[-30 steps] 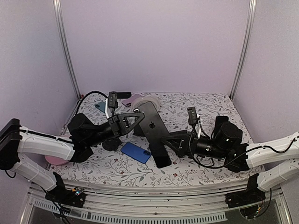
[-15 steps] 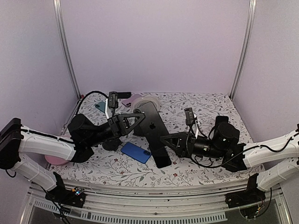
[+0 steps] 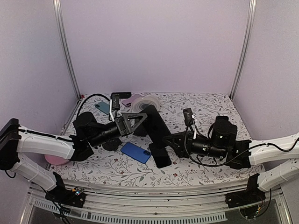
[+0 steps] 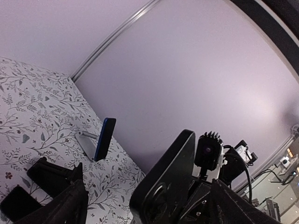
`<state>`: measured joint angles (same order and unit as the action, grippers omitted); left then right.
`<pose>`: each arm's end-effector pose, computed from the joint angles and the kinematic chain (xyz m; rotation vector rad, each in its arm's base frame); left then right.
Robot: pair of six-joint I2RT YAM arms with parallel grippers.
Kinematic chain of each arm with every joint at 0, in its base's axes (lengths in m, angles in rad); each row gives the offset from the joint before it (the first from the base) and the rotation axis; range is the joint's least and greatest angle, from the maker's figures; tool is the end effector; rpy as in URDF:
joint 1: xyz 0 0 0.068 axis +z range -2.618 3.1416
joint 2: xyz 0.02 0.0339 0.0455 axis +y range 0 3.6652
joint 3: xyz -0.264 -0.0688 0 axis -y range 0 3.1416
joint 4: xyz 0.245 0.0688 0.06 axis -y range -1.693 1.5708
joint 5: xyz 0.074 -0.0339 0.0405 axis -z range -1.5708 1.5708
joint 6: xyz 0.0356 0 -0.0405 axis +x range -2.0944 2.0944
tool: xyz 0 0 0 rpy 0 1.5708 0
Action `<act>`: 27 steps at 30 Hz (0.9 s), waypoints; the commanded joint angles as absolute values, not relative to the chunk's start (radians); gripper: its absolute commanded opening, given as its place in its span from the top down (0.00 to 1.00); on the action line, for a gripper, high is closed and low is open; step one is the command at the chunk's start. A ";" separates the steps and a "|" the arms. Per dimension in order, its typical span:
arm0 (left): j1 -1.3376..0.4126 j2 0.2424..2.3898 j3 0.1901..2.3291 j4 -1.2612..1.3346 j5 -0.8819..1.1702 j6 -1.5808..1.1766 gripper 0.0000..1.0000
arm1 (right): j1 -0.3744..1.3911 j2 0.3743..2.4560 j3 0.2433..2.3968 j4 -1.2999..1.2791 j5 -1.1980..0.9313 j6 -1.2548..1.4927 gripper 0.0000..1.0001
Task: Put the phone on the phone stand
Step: Pass from the left arm to the right, then pass from the right arm to the left
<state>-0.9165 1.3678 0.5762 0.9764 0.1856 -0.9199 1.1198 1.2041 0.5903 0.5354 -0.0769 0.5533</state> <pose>0.1705 -0.2331 0.2600 0.1761 1.5960 -1.6170 0.1149 0.2436 0.2593 -0.5732 1.7367 1.3015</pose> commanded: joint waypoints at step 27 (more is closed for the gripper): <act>-1.036 1.481 0.770 0.682 -0.046 -0.929 0.03 | 1.288 1.351 0.902 0.204 0.640 0.229 0.98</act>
